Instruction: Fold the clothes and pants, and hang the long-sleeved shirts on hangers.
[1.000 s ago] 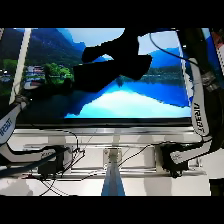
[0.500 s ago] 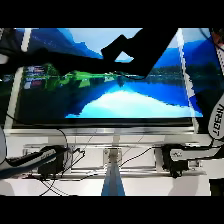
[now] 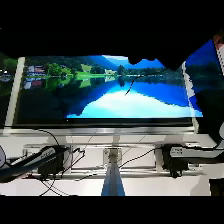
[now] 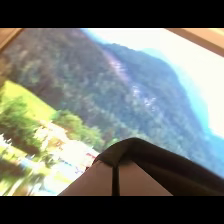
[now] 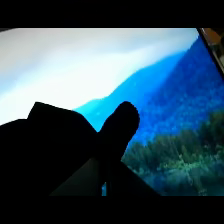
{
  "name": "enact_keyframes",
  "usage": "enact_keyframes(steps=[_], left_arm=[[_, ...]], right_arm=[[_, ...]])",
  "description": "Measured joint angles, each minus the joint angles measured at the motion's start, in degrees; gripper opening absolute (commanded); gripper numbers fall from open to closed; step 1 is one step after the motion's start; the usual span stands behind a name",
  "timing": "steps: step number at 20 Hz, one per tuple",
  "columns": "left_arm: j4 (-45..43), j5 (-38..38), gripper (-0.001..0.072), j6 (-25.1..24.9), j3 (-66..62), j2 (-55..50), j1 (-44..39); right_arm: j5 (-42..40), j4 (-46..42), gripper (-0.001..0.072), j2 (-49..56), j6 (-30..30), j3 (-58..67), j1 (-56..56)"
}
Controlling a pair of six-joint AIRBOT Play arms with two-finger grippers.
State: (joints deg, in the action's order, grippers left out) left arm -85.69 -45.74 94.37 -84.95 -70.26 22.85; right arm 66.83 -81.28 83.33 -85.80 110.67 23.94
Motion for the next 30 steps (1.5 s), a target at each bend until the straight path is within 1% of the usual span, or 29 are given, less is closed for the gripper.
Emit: enact_keyframes(steps=[1,2,4,5,9,12,15,18,22,26,30], left_arm=[[-0.37,-1.14,0.0004,-0.42,-0.13,-0.09,0.35],[-0.68,-2.60,0.0004,-1.97,-0.24,-0.11,0.61],[-1.90,-5.92,0.0004,-5.33,0.46,-0.11,1.01],[-2.86,-8.11,0.0004,-6.75,1.38,-0.11,1.25],[-6.75,-15.17,0.0004,-11.63,8.68,1.14,2.27],[-9.07,-18.73,0.0005,-13.73,15.91,3.74,3.13],[-11.65,-21.31,0.0005,-15.47,22.27,6.25,4.85],[-13.20,-22.88,0.0006,-16.46,26.18,7.39,7.61],[-14.05,-22.40,0.0006,-17.05,28.17,7.85,10.60],[-14.16,-15.72,0.0005,-17.27,27.17,8.04,10.14],[-14.14,-8.13,0.0005,-17.29,20.44,8.52,6.54]], right_arm=[[0.83,0.35,0.0016,-1.25,-0.31,-2.27,1.49],[1.09,0.42,0.0016,-2.95,-0.48,-5.20,2.78],[1.22,0.42,0.0016,-7.69,-0.59,-13.73,4.68],[1.16,0.35,0.0016,-10.80,0.31,-19.12,5.27],[1.27,-0.79,0.0016,-24.13,4.04,-41.94,6.38],[4.31,-0.94,0.0016,-32.33,5.20,-55.45,6.62],[9.44,-0.39,0.0016,-37.03,5.68,-63.65,6.71],[14.51,-0.07,0.0016,-38.77,5.88,-67.30,6.71],[19.32,0.28,0.0016,-39.58,6.05,-69.05,6.73],[20.33,1.36,0.0016,-39.78,6.05,-69.51,6.73],[17.81,4.48,0.0017,-39.82,6.05,-69.59,6.73]])
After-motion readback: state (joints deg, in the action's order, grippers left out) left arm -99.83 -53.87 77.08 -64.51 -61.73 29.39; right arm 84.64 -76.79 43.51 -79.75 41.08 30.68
